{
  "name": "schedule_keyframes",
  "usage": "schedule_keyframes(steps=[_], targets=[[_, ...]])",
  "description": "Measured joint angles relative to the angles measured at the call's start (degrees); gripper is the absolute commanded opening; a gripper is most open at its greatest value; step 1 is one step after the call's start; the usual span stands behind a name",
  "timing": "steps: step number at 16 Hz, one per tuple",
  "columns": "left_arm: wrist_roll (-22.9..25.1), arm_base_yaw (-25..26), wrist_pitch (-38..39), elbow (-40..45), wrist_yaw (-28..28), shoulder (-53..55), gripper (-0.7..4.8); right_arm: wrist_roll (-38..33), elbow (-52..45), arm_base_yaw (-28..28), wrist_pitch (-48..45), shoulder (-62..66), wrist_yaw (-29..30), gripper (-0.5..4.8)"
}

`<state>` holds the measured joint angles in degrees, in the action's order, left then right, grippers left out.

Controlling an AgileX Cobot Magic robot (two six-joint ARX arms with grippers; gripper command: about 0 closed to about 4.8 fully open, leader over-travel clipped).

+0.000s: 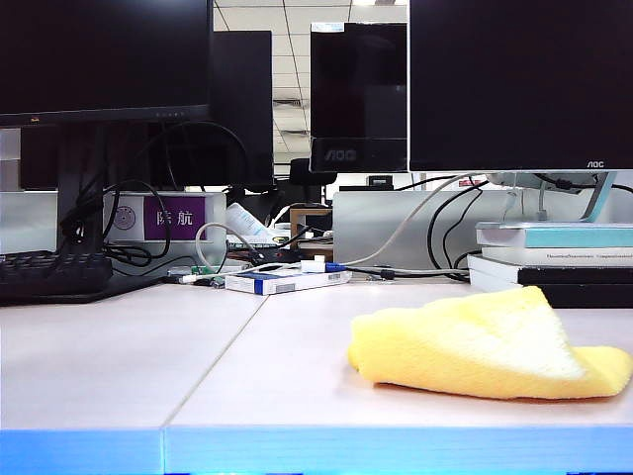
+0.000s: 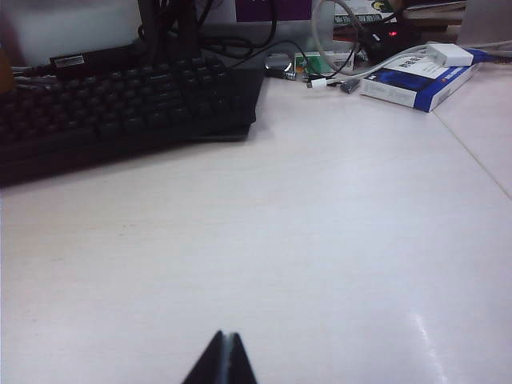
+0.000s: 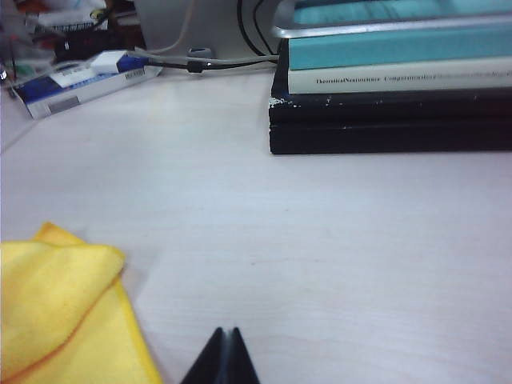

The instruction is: Wipe the table from front to back using the rag.

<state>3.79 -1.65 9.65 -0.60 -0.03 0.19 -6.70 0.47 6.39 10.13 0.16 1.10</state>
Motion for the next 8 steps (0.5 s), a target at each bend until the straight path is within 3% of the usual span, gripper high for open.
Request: schedule_keyframes(steps=[8], targets=[[0.00,0.00,0.00,0.00,0.00,0.00,-0.01,-0.37,0.00,0.00,0.00,0.00,0.00,-0.01]])
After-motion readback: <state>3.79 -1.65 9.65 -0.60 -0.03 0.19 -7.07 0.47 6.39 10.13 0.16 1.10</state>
